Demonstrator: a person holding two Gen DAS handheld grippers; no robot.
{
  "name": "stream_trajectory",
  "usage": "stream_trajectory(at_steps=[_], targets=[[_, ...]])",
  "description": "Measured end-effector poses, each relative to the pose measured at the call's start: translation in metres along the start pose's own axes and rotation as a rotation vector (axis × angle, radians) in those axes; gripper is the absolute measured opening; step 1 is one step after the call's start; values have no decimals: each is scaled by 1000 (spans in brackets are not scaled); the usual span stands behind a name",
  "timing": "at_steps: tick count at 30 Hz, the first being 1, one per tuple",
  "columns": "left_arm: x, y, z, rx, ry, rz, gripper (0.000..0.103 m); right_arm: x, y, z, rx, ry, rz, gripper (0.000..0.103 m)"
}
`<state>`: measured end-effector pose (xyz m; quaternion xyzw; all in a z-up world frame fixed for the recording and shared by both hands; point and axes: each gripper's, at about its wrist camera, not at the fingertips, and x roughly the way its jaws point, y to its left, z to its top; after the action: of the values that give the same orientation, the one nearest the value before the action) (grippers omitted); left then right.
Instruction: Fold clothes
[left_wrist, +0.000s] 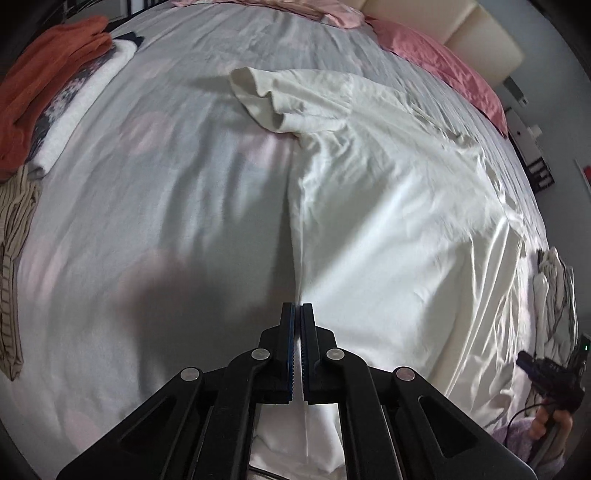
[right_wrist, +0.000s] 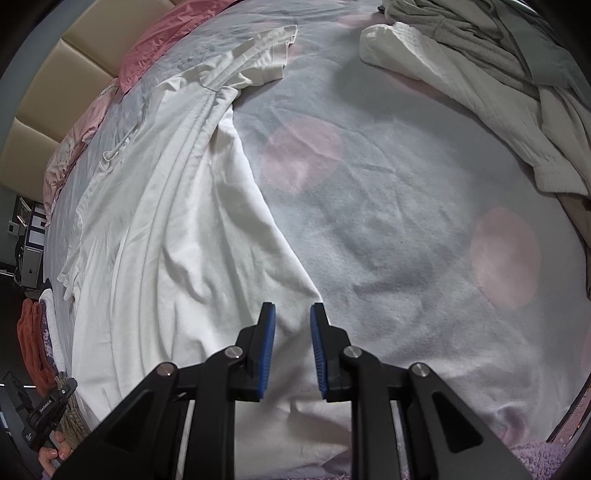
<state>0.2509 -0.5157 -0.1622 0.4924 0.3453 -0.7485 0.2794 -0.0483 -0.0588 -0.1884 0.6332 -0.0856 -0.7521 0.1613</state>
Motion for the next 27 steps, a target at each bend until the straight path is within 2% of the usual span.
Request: stream_trajectory(at_steps=[4,8,11,14,19,23,27], targets=[[15,-5,2,35,4,145,3,-3,-8,0,35,-2,27,19],[22,1,1,53,28,192,3,-9,-25,2,89,11,99,19],[24,9,1,27,43,168,3,-15,-39,5,127,29,159,19],[25,13,2,12,49,145,3,-23,-46,9,113,44,154,19],[31,17,4,-1,64,114,3,-23,-41,16,18,89,21,19],[34,21,7,-22,70,76,3,-4,-34,13,-15,182,-33,19],[36,25,10,-36,73,40,3,9,-23,7,-40,222,-41,19]])
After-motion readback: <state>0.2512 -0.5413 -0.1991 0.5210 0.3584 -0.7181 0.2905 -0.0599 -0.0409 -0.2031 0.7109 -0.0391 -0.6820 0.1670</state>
